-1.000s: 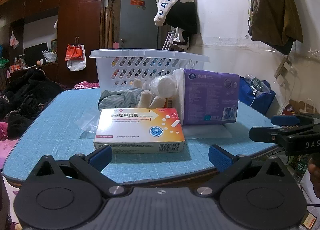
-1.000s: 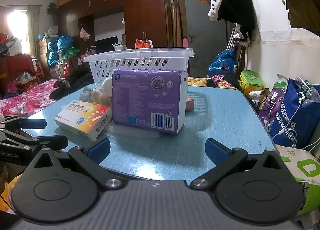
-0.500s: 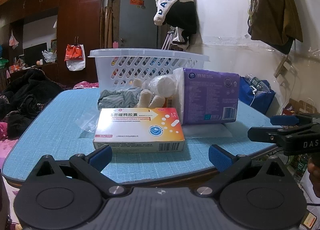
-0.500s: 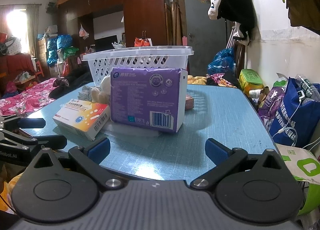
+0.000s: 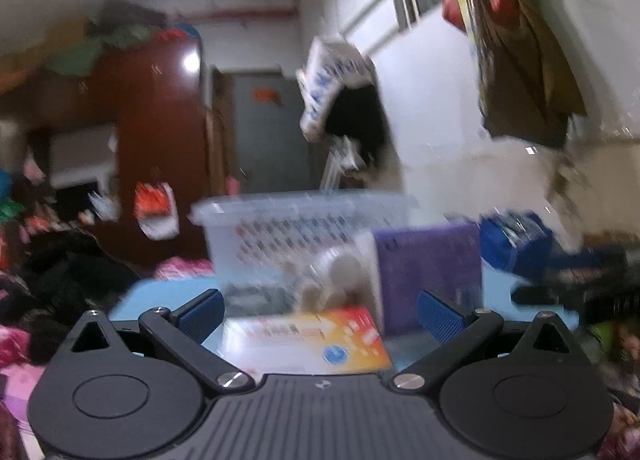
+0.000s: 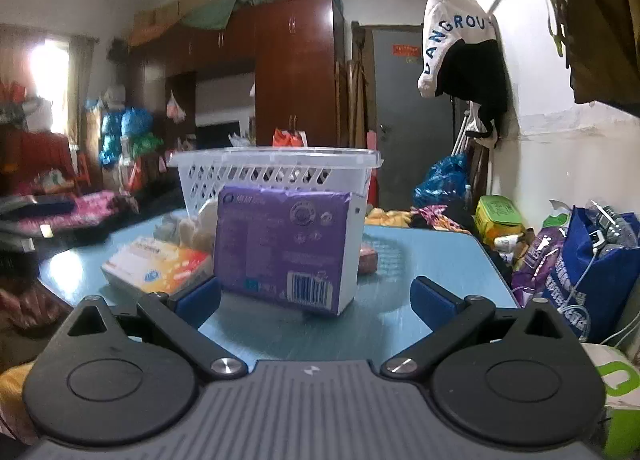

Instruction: Organize objects

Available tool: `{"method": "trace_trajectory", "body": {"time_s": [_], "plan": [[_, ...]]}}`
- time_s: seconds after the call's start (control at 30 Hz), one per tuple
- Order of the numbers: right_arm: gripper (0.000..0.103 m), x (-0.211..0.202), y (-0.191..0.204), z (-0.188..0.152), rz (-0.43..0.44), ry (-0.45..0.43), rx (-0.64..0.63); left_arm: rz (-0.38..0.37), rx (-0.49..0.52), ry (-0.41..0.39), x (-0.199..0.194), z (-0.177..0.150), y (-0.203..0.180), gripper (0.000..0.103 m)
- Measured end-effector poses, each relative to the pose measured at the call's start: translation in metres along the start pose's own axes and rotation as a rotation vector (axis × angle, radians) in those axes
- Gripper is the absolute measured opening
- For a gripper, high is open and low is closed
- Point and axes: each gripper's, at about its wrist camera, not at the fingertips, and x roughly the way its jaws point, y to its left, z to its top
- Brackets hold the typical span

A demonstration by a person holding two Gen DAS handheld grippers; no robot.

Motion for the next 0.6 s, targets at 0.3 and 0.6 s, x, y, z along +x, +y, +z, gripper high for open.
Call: {"method": "trace_trajectory", "body": {"time_s": [0.3, 0.6], "plan": [[0.101, 0.013, -0.041, 0.014, 0.072, -0.034, 0.15, -0.224, -0.062, 0.045, 0.032, 0.01, 0.003, 0.098], [0.089, 0.029, -0.044, 0.024, 0.101, -0.034, 0.125, -0.311, -0.114, 0.07, 0.071, 0.019, 0.01, 0.092]]}}
